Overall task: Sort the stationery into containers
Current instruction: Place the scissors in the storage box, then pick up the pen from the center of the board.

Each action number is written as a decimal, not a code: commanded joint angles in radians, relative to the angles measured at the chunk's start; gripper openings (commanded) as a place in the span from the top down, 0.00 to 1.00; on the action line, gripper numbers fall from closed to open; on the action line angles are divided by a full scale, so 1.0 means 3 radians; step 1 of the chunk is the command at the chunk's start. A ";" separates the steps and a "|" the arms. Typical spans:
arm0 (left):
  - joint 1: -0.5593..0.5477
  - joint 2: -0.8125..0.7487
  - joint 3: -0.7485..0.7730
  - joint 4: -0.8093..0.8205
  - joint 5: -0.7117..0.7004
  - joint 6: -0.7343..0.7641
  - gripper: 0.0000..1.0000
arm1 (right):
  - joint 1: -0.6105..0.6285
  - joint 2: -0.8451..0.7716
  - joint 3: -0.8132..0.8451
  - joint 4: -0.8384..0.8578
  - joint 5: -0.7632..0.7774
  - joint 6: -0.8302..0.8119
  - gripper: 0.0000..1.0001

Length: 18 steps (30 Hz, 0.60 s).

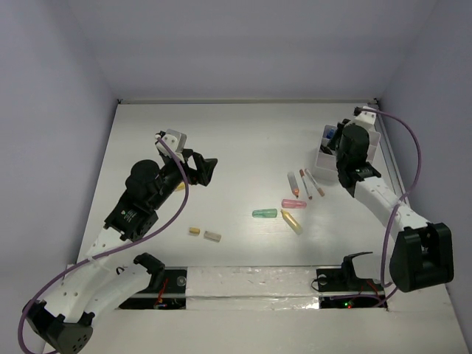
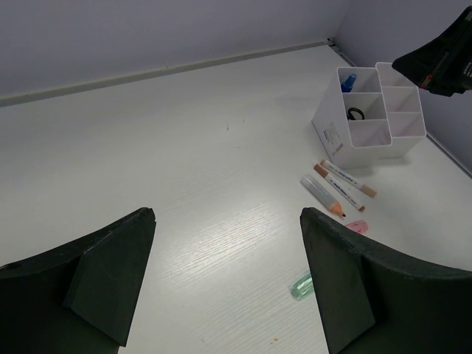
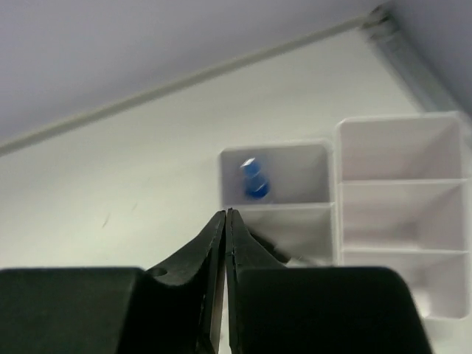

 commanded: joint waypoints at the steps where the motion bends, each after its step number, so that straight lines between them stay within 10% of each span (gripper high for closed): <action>1: 0.0010 -0.0059 -0.0006 0.0150 0.0042 -0.0025 0.23 | 0.0059 -0.0054 0.0186 -0.1059 -0.0898 0.0202 0.93; 8: 0.0010 -0.0079 -0.0011 0.0155 0.0063 -0.0025 0.23 | 0.0375 0.0232 0.0309 -0.1975 -0.1375 0.0100 0.97; 15: 0.0010 -0.0100 -0.0011 0.0155 0.0063 -0.0030 0.23 | 0.0560 0.0703 0.0401 -0.2078 -0.0889 0.0156 0.54; 18: 0.0010 -0.0095 -0.0011 0.0155 0.0073 -0.0030 0.23 | 0.0591 0.0871 0.0447 -0.2058 -0.0736 0.0207 0.50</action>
